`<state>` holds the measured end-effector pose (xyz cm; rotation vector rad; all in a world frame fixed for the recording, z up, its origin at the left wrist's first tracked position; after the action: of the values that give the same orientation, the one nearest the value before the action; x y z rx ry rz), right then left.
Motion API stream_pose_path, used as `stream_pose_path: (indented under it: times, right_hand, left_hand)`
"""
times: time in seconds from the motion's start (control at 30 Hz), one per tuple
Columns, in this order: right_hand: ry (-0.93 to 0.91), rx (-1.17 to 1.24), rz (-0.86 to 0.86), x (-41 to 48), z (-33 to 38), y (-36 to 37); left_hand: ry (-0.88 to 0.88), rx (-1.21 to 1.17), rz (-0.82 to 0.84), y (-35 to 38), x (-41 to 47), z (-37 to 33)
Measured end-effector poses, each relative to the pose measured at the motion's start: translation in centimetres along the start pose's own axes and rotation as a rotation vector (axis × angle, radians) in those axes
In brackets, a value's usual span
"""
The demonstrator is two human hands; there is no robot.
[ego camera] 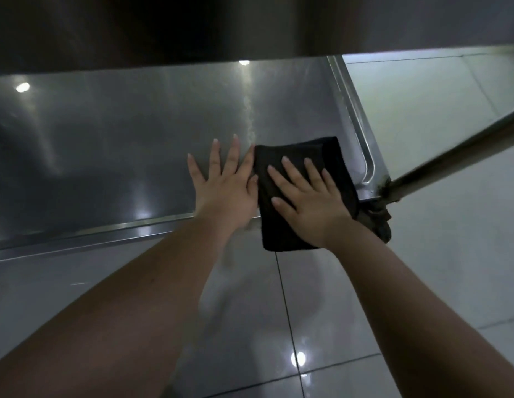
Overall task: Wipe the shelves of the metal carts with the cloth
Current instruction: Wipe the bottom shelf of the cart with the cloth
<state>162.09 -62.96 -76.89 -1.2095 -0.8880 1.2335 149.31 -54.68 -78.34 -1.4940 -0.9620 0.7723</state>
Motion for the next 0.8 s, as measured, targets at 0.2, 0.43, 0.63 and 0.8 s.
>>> stream_pose_path:
  times: [0.2, 0.43, 0.63, 0.8]
  right_hand:
    - [0.064, 0.076, 0.016, -0.7, 1.1, 0.0]
    - [0.458, 0.27, -0.369, 0.2, -3.9, -4.4]
    - [0.665, 0.574, -0.378, -1.0, -3.3, -3.8]
    - [0.873, 1.003, -0.439, -4.0, -1.7, -4.5]
  left_hand:
    - [0.012, -0.089, -0.024, -1.2, -0.3, 0.0]
    - [0.019, -0.278, -0.066, -2.9, -1.4, -1.7]
    - [-0.17, -0.713, -0.152, -4.2, -2.6, -4.7]
    - [-0.428, -0.991, -0.16, -5.8, -3.6, -2.6]
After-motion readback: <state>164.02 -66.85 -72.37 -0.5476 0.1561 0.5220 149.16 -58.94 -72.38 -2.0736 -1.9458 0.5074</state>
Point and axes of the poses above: each hand's wrist, its own x-axis towards the middle knuckle, its own y-axis out of the palm, z = x × y, the point moved 6 cm from there along x, towards the middle knuckle, and after that the axes turned 13 degrees about -z, right-handed, at the moved point
